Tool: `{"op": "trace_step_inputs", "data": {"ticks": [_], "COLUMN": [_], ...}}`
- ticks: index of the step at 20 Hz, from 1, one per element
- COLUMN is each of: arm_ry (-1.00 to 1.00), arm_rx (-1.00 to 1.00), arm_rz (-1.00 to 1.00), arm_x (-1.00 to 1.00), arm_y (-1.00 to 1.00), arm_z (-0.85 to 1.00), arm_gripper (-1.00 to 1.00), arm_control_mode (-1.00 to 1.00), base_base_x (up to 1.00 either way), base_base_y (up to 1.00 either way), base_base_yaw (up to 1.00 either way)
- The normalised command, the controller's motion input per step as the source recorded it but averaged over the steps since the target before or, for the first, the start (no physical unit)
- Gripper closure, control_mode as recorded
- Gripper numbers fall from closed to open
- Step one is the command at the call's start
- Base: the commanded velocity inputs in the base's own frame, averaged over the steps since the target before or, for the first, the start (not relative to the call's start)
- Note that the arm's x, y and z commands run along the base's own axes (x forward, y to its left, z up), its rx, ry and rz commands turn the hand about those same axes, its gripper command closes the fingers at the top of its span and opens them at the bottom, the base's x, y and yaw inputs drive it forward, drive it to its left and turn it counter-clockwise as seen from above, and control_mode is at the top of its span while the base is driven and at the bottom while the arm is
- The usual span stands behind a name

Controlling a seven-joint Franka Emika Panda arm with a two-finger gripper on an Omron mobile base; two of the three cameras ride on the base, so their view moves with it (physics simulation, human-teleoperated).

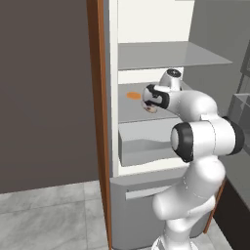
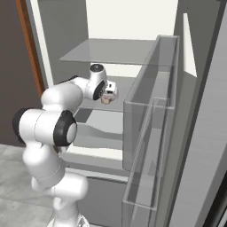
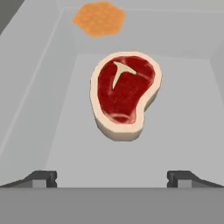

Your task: Take the steak from the fridge and place it on the digital scale on the counter by the fridge. Wait a few seconds for a reading, then move it to the plate on the dining counter.

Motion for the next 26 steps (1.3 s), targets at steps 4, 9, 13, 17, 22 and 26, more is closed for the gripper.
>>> {"op": "trace_step_inputs", "data": {"ticks": [4, 9, 13, 17, 22, 26], "arm_ry": [0.0, 0.0, 0.0, 0.0, 0.0, 0.0], "arm_rx": [0.0, 0.0, 0.0, 0.0, 0.0, 0.0], "arm_rz": [0.0, 0.0, 0.0, 0.0, 0.0, 0.0], "arm_x": [0.45, 0.51, 0.34, 0.1, 0.0, 0.0], "arm_y": [0.0, 0.0, 0.0, 0.0, 0.0, 0.0], "arm_z": [-0.22, -0.13, -0.05, 0.0, -0.17, -0.37], "arm_gripper": [-1.0, -1.0, -1.0, -1.0, -1.0, -1.0], "arm_control_mode": [-1.0, -1.0, -1.0, -1.0, -1.0, -1.0], "base_base_x": [0.0, 0.0, 0.0, 0.0, 0.0, 0.0], "base_base_y": [0.0, 0.0, 0.0, 0.0, 0.0, 0.0], "base_base_yaw": [0.0, 0.0, 0.0, 0.0, 0.0, 0.0]}}
